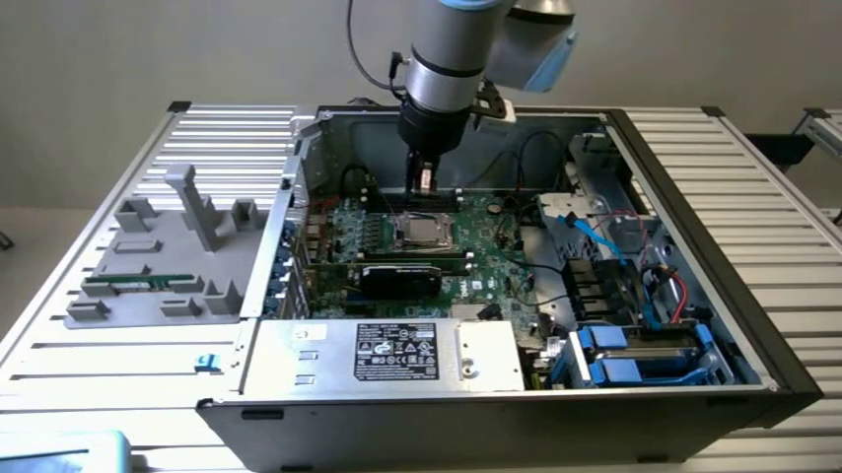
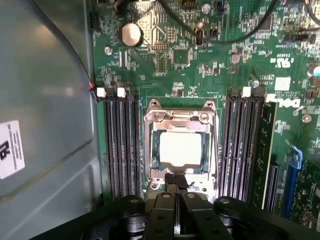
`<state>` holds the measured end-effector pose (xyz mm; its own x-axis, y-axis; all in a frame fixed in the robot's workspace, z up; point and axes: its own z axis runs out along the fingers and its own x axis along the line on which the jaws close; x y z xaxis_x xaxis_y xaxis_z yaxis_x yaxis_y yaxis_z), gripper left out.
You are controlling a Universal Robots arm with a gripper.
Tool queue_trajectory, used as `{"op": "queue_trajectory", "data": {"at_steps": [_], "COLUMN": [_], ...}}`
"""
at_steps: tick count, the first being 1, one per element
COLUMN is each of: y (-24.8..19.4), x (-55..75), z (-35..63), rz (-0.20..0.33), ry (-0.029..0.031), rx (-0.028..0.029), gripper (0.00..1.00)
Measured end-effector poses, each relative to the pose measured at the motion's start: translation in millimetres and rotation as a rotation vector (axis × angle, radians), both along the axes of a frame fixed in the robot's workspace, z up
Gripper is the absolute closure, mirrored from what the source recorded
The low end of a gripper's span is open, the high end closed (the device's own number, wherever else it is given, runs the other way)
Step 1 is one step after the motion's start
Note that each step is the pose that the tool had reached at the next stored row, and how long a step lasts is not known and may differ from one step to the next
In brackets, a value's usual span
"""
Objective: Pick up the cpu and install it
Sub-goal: 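Close the cpu cover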
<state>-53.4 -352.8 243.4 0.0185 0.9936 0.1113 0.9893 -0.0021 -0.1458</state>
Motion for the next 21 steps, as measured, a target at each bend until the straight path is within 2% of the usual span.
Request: {"op": "queue_trajectory", "data": {"at_steps": [8, 21], "y": [0.0, 0.0], "x": [-11.4, -17.6], "z": [-14.3, -36.1], "rz": [-0.017, -0.041], "ry": [-0.0004, -0.0007], "rx": [-0.0002, -0.0018], "gripper": [0.89, 0.89]}}
